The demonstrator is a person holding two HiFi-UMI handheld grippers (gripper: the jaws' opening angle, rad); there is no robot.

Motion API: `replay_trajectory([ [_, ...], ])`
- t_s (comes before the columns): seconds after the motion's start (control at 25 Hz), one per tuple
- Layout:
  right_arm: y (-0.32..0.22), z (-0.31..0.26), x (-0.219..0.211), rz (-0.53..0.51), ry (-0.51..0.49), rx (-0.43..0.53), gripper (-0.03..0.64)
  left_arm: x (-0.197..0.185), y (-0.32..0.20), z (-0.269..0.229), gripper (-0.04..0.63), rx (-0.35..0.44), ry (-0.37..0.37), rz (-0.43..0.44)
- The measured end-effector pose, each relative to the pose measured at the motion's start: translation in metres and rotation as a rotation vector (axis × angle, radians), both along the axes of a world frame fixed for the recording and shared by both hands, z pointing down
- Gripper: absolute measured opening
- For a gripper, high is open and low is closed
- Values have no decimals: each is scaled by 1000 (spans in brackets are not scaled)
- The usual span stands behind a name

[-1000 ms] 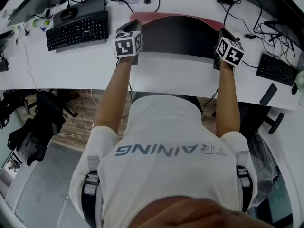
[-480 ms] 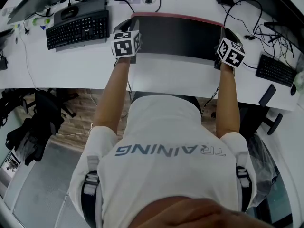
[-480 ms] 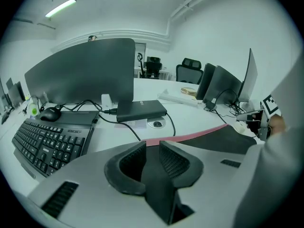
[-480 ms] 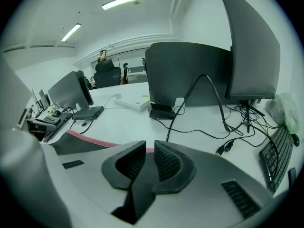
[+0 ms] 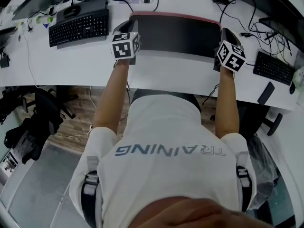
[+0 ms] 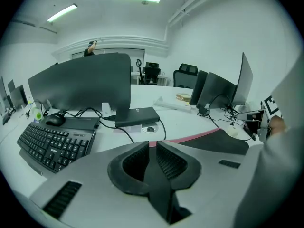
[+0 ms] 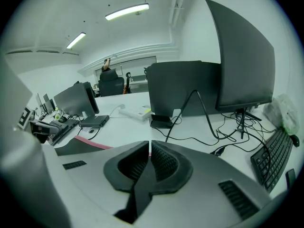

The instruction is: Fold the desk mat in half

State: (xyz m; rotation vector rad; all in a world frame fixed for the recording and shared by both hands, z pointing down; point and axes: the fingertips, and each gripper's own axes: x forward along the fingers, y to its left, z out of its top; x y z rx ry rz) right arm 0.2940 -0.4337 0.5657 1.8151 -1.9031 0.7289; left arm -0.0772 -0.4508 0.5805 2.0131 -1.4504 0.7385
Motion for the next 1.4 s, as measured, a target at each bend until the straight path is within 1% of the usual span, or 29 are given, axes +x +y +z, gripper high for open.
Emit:
replay_trajectory([
  [0.12,12,-16,2,-13,-2,45,25,4,15,-16,60,31,5,-6],
  [0.28,34,-38,4,-43,-23,99,23,9,40,-41,51,83,16,-35],
  [0.56,81,-78,5,-112,-60,190,23,22,102,-90,40,182,21,-42],
  [0.76,111,-109,3,-145,-90,254,23,28,137,-129,38,275,50,-59],
  [0.88,129,-140,-3,-163,-84,323,23,32,152,-163,38,362,75,-54],
  [1.04,152,-196,-13,-193,-44,441,23,31,172,-215,38,469,115,-56],
  [1.2,166,-252,-13,-201,-18,541,23,27,184,-256,37,531,140,-53],
  [1.4,177,-296,-9,-197,-2,614,23,26,196,-297,37,622,141,-38],
])
